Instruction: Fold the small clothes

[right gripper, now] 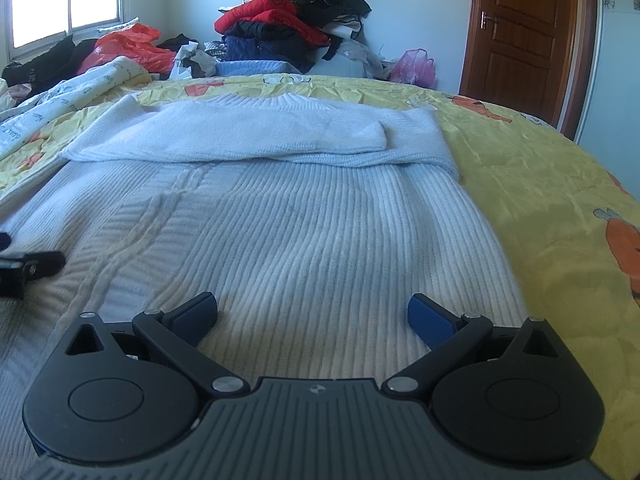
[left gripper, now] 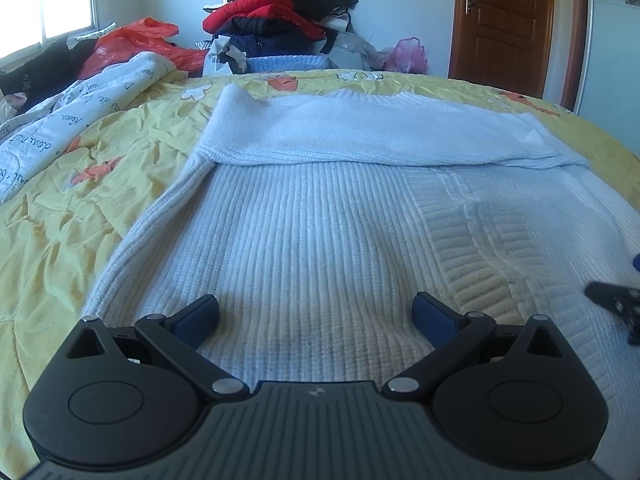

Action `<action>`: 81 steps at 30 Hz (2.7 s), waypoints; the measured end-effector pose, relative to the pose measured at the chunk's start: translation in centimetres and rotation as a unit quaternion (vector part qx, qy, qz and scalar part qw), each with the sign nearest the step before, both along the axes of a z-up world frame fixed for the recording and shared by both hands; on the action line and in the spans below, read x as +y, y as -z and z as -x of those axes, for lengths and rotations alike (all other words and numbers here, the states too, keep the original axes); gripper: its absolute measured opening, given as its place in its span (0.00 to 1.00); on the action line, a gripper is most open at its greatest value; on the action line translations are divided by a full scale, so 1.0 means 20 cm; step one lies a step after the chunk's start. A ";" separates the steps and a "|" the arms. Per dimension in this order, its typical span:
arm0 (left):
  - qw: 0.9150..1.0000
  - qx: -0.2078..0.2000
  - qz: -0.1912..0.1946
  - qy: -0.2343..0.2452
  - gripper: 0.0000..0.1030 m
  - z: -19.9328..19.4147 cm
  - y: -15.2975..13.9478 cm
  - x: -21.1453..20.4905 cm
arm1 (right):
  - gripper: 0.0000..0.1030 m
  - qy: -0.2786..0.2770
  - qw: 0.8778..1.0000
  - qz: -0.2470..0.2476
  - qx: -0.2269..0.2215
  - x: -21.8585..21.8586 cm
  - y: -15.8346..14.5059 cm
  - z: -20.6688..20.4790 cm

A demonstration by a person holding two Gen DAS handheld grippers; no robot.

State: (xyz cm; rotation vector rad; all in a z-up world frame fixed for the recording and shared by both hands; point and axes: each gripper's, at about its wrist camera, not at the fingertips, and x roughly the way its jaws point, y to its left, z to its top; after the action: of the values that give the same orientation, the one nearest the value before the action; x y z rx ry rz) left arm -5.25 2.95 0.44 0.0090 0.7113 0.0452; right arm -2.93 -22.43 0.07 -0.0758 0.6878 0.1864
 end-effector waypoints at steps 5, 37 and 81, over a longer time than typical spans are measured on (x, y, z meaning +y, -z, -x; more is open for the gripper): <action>1.000 0.000 0.000 0.000 1.00 0.00 0.00 0.00 | 0.99 -0.005 1.000 -0.002 0.000 -0.03 0.00 0.10; 1.000 -0.007 -0.008 -0.008 1.00 0.41 -0.10 0.12 | 1.00 -0.041 0.999 0.006 0.015 -0.12 -0.04 0.35; 0.940 0.153 0.289 0.098 0.44 0.39 -0.09 0.70 | 0.21 -0.044 0.928 -0.295 0.225 -0.74 -0.05 0.29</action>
State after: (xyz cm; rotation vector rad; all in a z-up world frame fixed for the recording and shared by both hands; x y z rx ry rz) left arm -13.12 16.92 2.25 -0.4871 1.0109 -0.3650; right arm -8.70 -37.27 1.07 0.5306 1.0614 0.5000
